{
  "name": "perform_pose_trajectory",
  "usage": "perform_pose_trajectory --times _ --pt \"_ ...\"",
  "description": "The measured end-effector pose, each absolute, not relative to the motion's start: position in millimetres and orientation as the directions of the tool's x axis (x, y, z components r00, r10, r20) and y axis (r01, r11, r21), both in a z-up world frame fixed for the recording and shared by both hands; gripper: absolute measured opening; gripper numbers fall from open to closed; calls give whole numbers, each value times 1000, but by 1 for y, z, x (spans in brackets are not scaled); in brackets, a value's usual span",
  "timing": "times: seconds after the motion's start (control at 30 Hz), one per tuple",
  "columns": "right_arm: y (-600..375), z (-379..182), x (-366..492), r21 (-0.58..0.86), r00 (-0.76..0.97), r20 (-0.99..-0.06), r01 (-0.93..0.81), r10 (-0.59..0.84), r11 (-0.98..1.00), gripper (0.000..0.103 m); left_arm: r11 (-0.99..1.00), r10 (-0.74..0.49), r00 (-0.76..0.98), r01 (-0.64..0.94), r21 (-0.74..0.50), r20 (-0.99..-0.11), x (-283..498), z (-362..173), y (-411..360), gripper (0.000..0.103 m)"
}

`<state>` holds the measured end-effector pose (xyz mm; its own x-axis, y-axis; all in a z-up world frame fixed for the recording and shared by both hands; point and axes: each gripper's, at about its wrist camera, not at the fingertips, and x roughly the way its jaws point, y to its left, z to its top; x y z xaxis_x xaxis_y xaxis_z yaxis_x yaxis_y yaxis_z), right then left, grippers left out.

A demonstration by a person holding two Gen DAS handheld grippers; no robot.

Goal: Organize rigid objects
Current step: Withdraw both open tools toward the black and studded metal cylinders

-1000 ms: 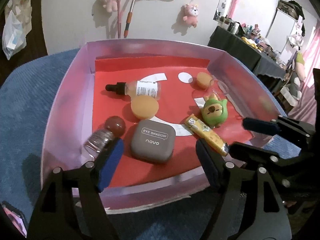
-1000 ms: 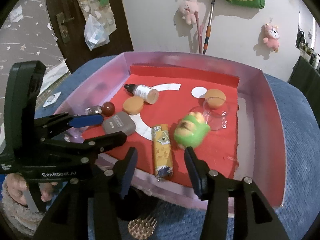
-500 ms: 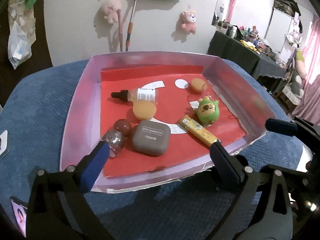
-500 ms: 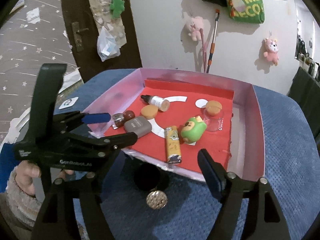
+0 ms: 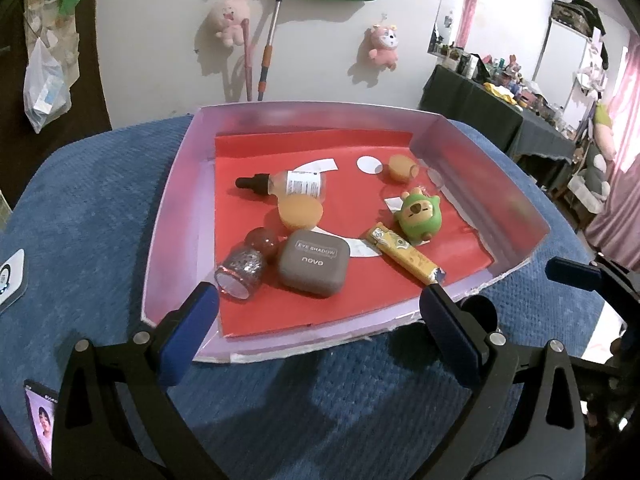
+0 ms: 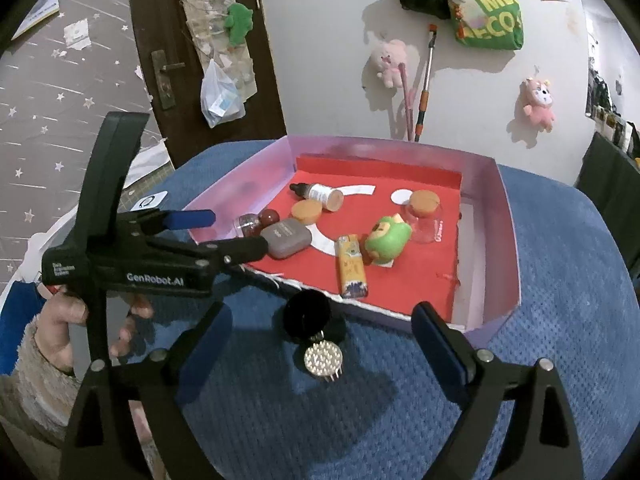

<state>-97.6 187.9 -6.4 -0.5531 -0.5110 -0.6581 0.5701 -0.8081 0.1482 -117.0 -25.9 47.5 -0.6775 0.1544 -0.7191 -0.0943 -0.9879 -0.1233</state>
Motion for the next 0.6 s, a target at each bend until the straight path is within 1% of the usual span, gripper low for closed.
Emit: perform_pose_trajectory --times 0.17,0.6 --pt "192 -10 -94 158 -552 -658 563 -511 -811 96 -989 149 -687 -93 -117 -711 -105 52 -28 102" --pt "194 -19 -87 182 -530 -674 556 -515 -811 96 -985 171 -668 -108 -134 -724 -85 49 -31 103"
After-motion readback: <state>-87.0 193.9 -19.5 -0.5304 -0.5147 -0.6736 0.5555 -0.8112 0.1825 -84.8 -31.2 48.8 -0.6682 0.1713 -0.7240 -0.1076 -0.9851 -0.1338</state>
